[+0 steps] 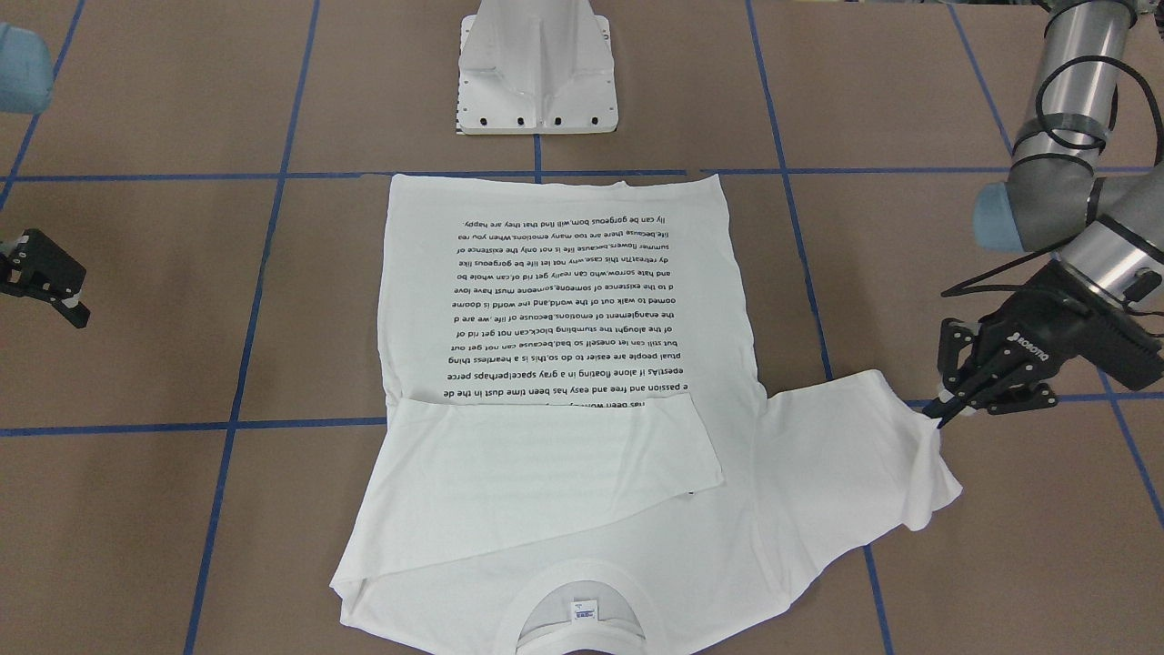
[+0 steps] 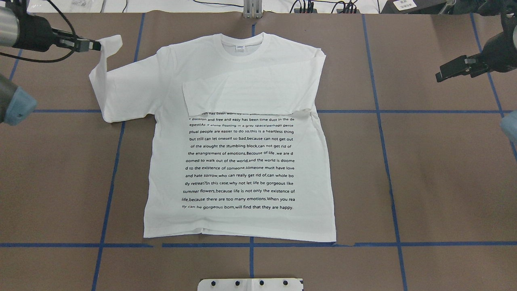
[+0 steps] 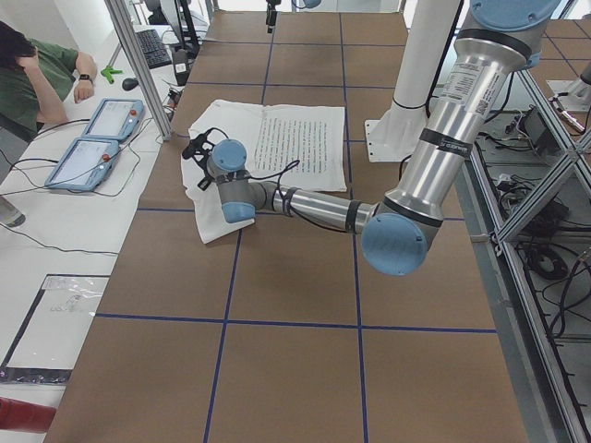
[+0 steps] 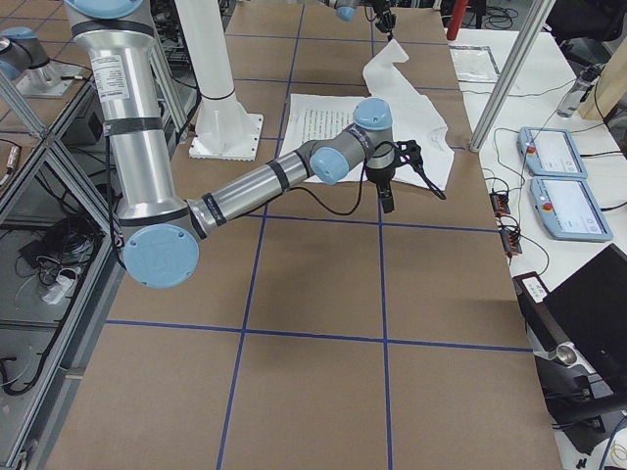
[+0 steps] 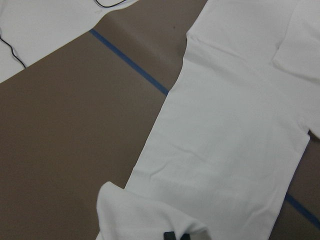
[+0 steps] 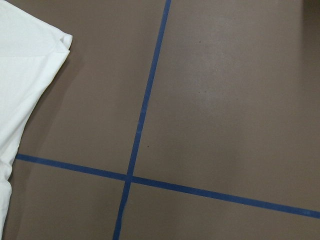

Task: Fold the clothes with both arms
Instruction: 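Fold the held sleeve across the chest with the left gripper and release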

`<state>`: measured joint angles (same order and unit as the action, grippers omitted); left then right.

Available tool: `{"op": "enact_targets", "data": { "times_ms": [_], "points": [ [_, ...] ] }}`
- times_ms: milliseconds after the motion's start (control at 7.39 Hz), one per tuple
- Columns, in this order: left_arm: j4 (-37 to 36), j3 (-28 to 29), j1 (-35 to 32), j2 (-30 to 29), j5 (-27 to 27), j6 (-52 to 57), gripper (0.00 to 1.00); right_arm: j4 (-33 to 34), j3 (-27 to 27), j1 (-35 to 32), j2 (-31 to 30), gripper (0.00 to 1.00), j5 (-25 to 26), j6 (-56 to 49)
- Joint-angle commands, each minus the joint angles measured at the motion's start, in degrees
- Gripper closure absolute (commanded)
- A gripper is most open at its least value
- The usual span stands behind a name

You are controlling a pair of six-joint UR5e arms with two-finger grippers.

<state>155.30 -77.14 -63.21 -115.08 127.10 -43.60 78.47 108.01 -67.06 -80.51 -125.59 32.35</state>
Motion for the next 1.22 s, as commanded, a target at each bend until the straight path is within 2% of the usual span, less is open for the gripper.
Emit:
{"op": "enact_targets", "data": {
  "times_ms": [0, 271, 541, 812, 1082],
  "points": [
    [-5.5, 0.0, 9.7, -9.9, -10.6, -15.3, 1.0, 0.0, -0.1, 0.0, 0.0, 0.0, 0.0, 0.1],
    [-13.7, 0.3, 18.4, -19.1, -20.7, -23.8, 1.0, 0.0, -0.1, 0.0, 0.1, 0.0, 0.0, 0.3],
    [-14.9, 2.0, 25.8, -22.7, -27.0, -25.7, 1.0, 0.0, -0.1, 0.0, 0.1, 0.0, -0.1, 0.3],
    [-14.8, 5.0, 30.8, -24.4, -29.0, -25.7, 1.0, 0.0, -0.1, 0.0, 0.1, 0.0, -0.1, 0.3],
    [-14.7, 6.0, 31.9, -24.8, -29.0, -25.3, 1.0, 0.0, -0.2, 0.0, 0.1, 0.0, -0.1, 0.3]
  ]
}}
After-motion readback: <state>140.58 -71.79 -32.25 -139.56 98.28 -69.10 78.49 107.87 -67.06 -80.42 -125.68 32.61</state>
